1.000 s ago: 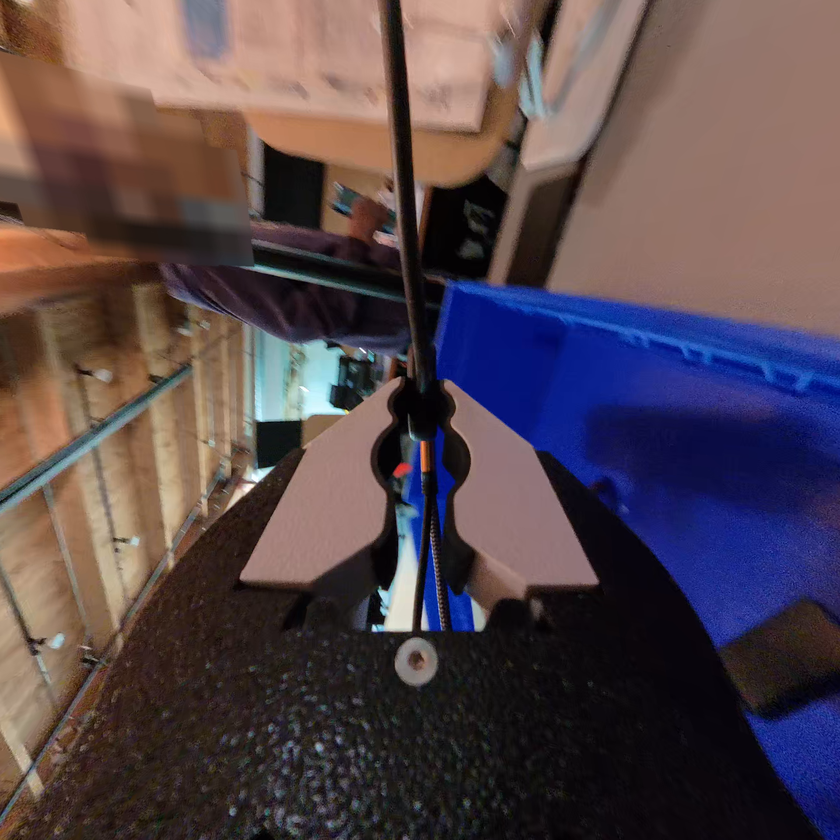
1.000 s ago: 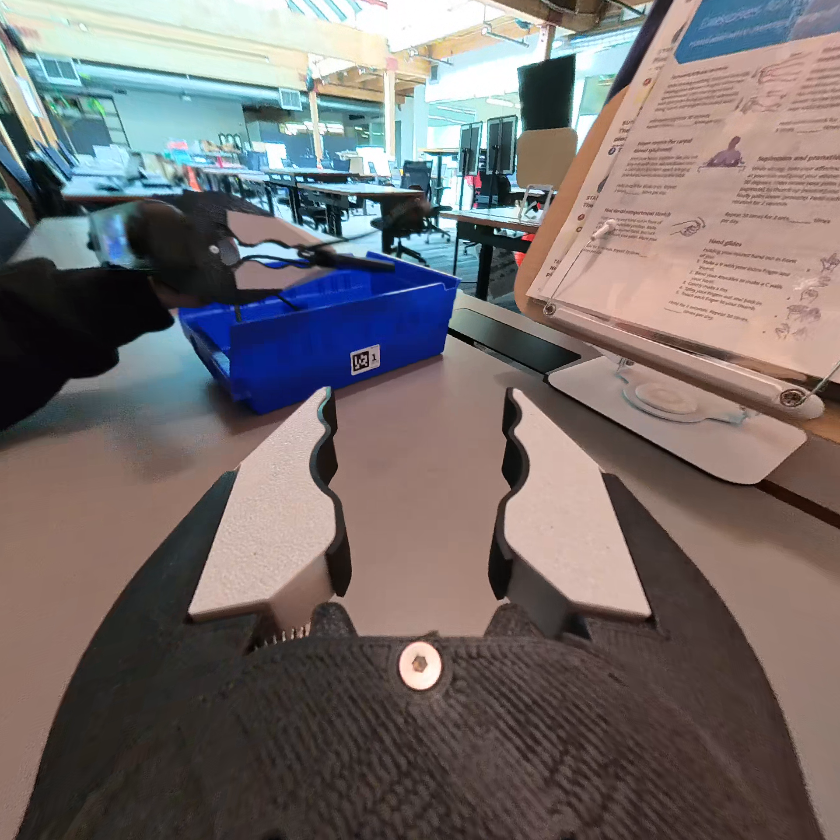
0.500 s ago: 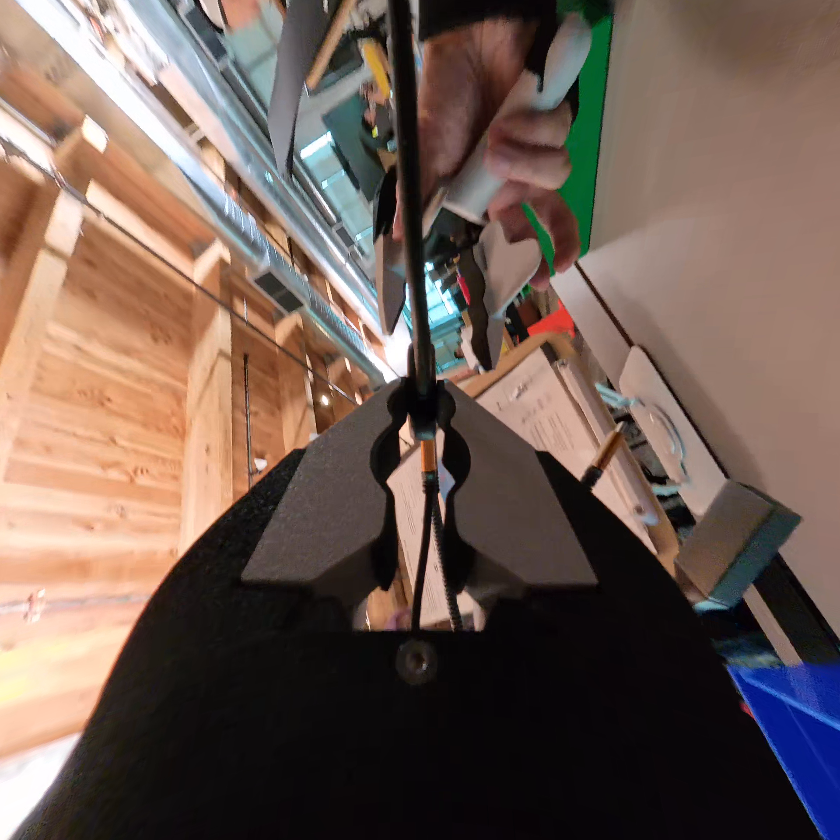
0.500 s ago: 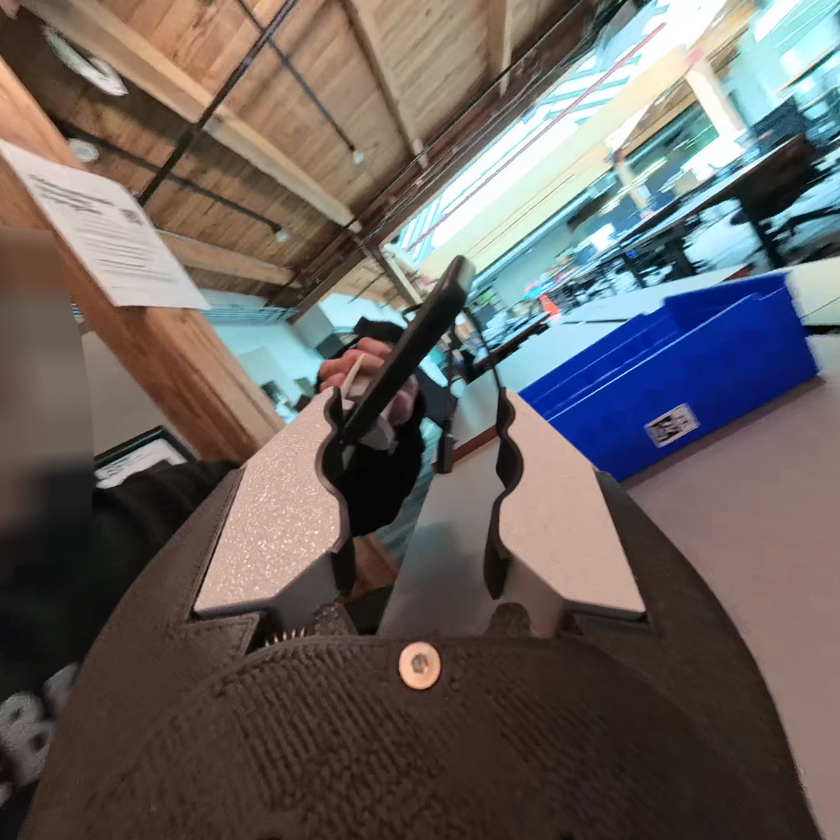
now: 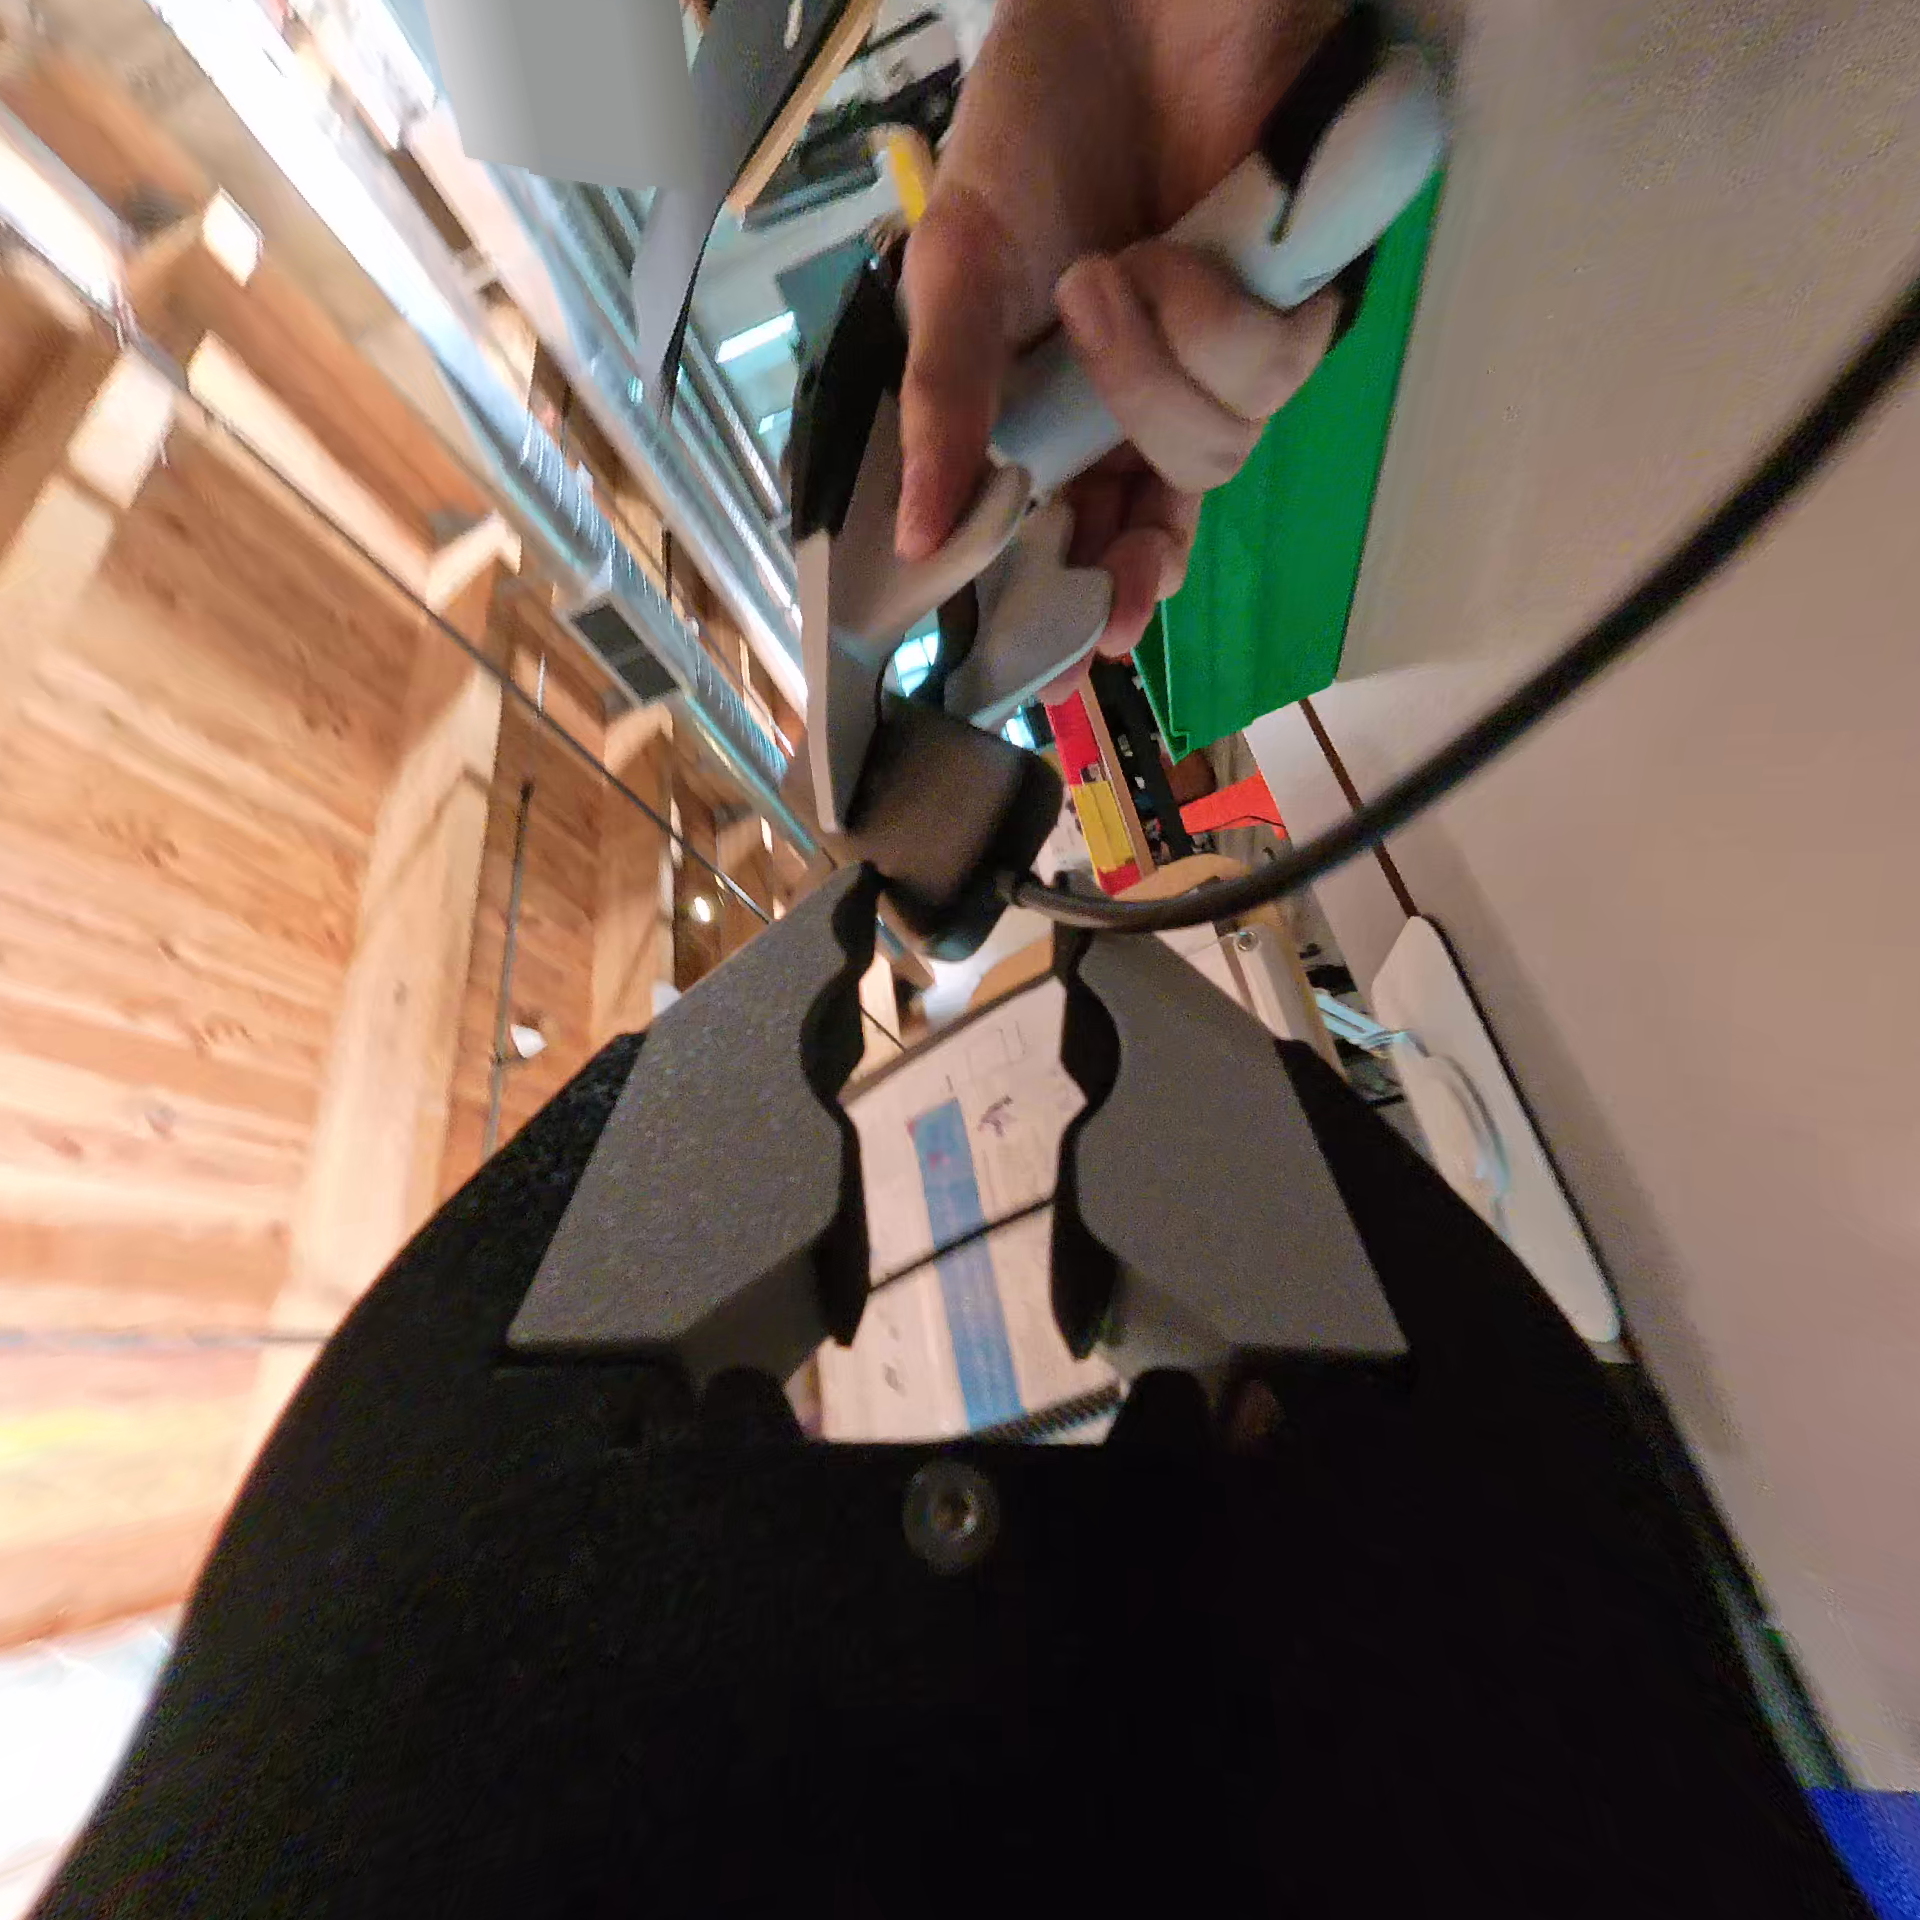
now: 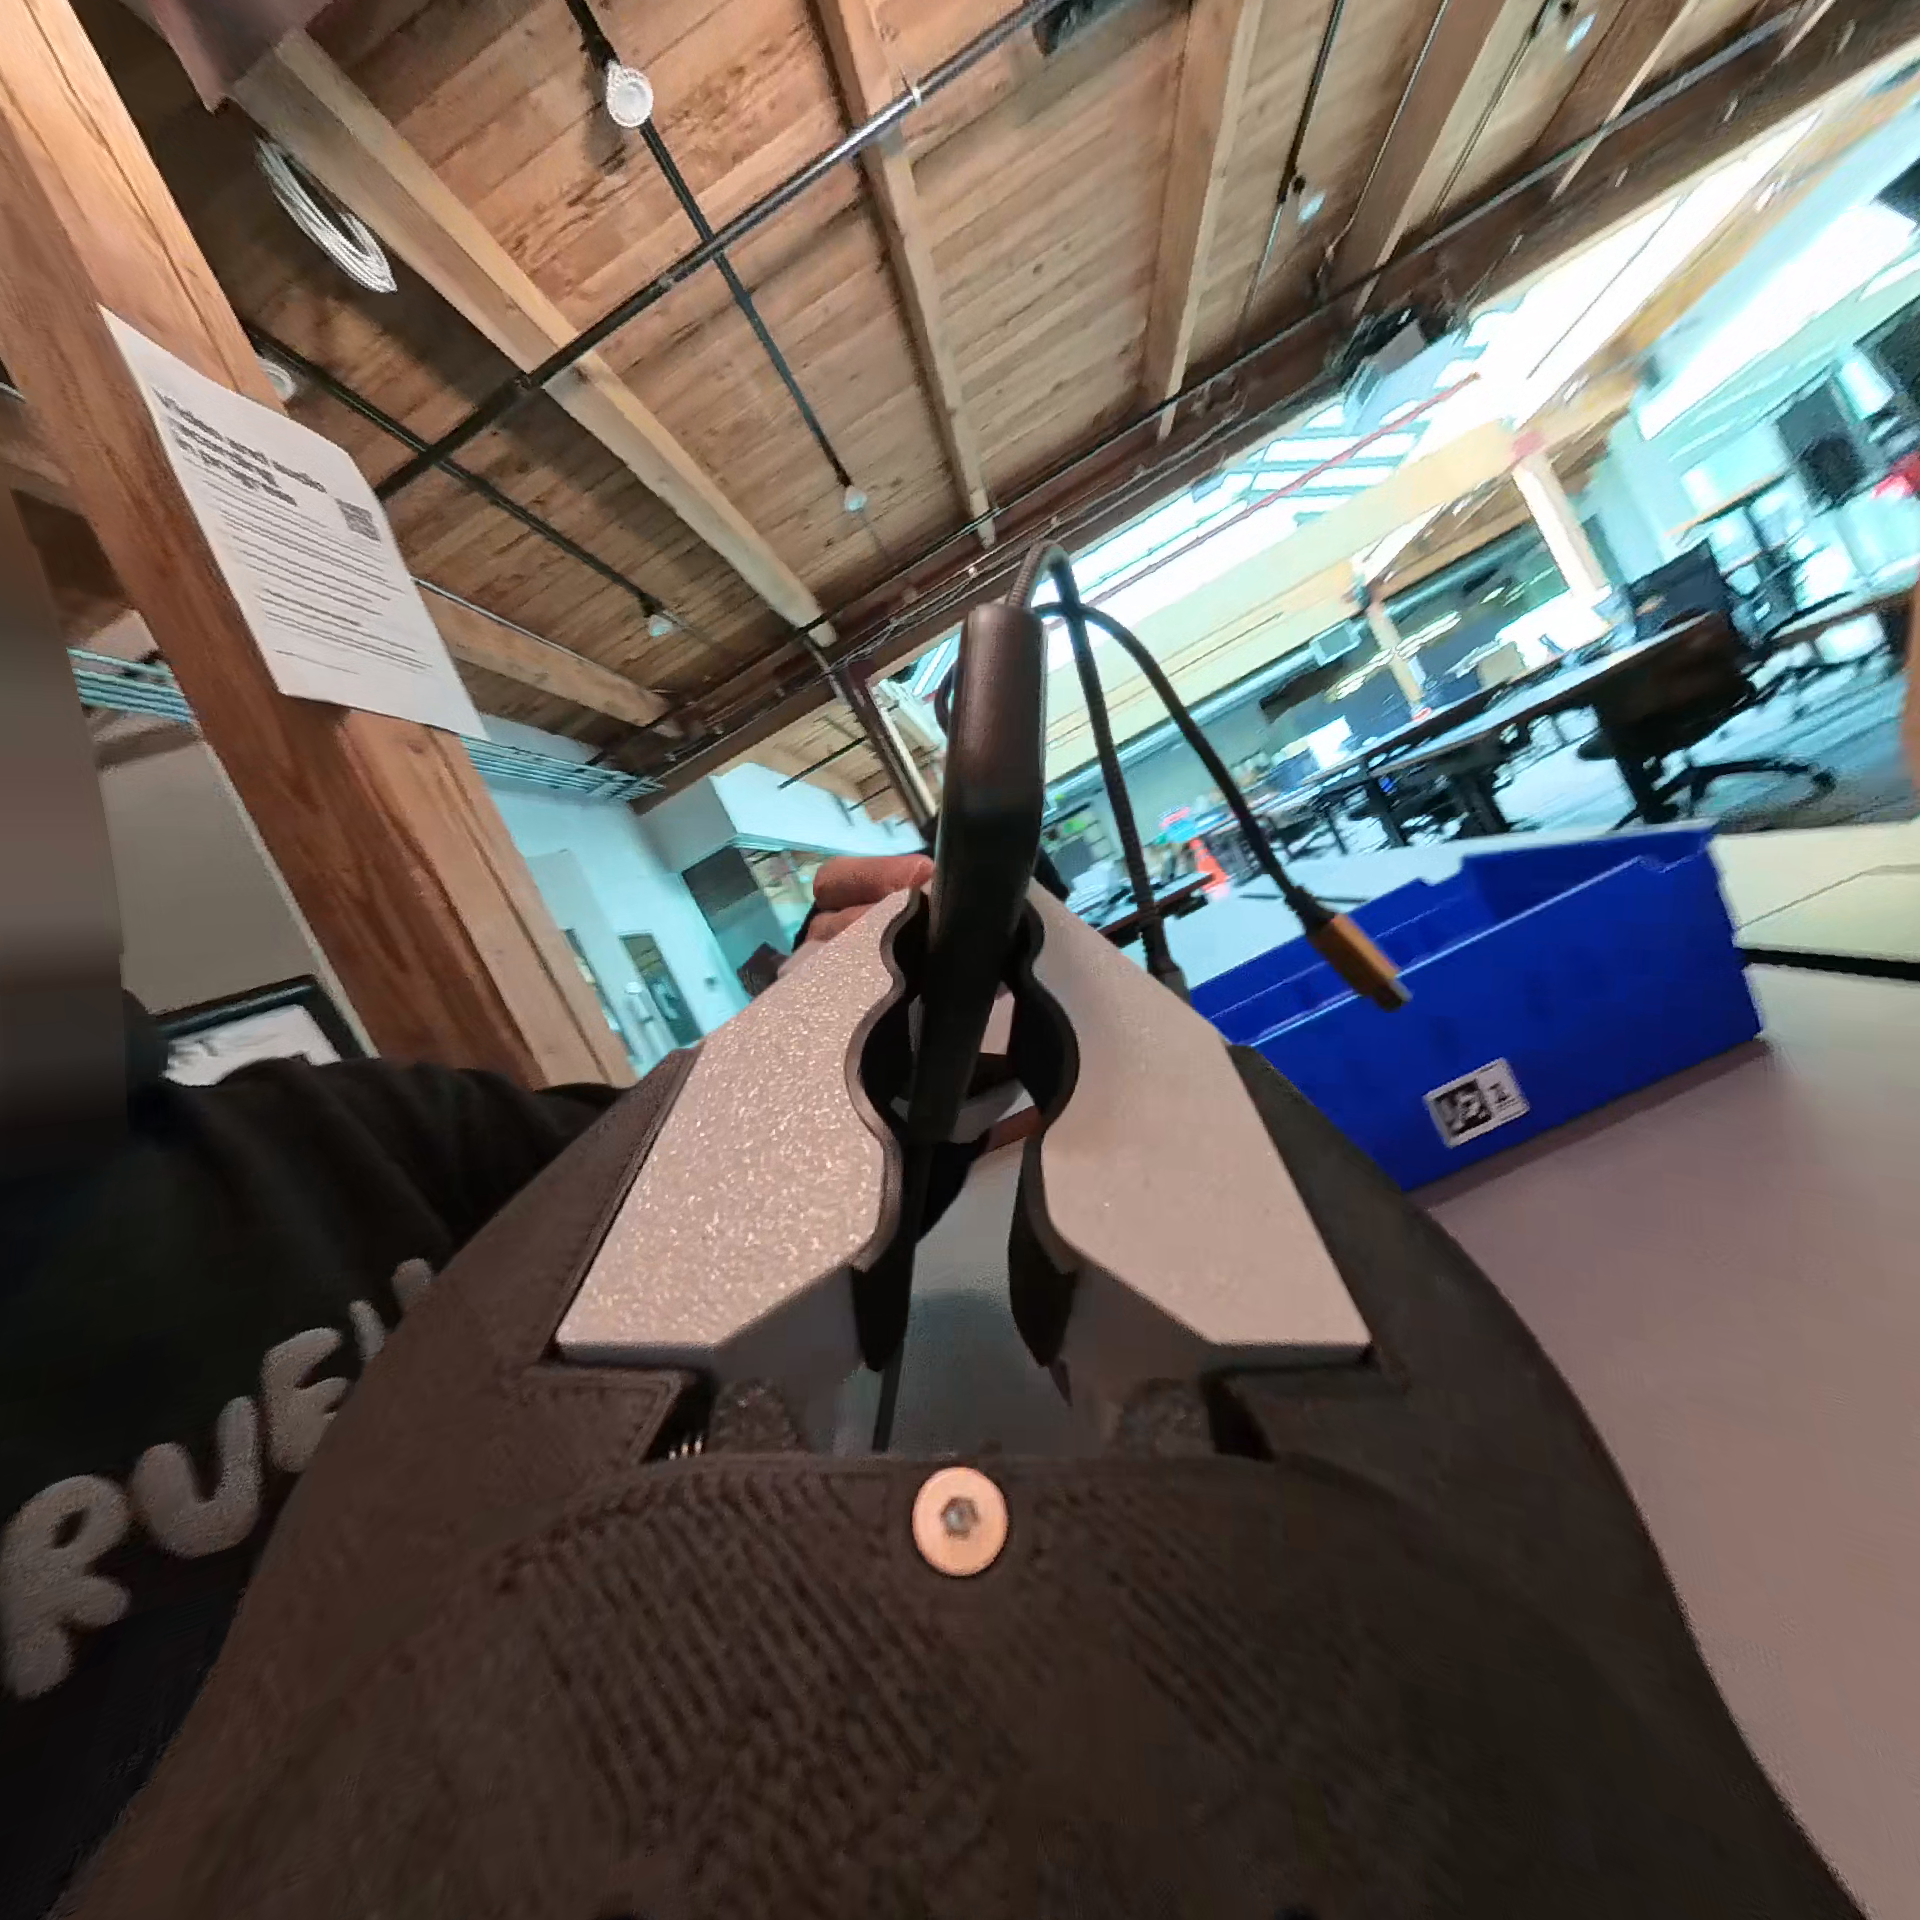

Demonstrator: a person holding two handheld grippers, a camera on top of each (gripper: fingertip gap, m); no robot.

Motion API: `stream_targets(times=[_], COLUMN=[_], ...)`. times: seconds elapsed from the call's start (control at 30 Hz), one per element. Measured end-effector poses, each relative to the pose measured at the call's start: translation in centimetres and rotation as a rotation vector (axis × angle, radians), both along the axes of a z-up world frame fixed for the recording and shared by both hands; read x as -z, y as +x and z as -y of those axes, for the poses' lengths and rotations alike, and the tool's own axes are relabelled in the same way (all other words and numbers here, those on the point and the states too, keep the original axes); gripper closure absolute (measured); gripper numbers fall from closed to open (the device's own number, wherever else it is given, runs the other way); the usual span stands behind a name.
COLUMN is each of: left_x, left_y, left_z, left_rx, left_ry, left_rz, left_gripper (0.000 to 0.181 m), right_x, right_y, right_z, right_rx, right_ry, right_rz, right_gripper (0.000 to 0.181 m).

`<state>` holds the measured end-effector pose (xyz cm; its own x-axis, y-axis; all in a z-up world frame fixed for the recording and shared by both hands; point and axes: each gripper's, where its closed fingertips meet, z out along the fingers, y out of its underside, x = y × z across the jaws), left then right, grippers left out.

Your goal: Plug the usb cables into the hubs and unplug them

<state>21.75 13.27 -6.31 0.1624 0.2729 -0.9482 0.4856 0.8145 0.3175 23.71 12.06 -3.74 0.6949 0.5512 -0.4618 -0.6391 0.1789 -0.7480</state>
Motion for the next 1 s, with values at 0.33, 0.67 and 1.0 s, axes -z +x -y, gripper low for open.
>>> stream_targets(times=[0.33, 0.67, 1.0], left_x=[-2.2, -5.4, -3.3], left_y=[-0.1, 4.2, 9.1], left_z=[0.2, 6.7, 8.0], left_rx=[0.076, 0.070, -0.011], left_ry=[-0.917, -1.370, -1.507], left_rz=[-0.620, -1.143, -1.222], left_gripper=[0.143, 0.131, 0.124], right_x=[-3.9, -7.9, -5.2], right_y=[2.7, 5.9, 9.4], right_z=[4.2, 10.2, 13.3], right_rx=[0.369, 0.597, 0.662], right_ry=[0.151, 0.320, 0.380], right_rz=[0.209, 0.248, 0.067], right_gripper=[0.170, 0.171, 0.172])
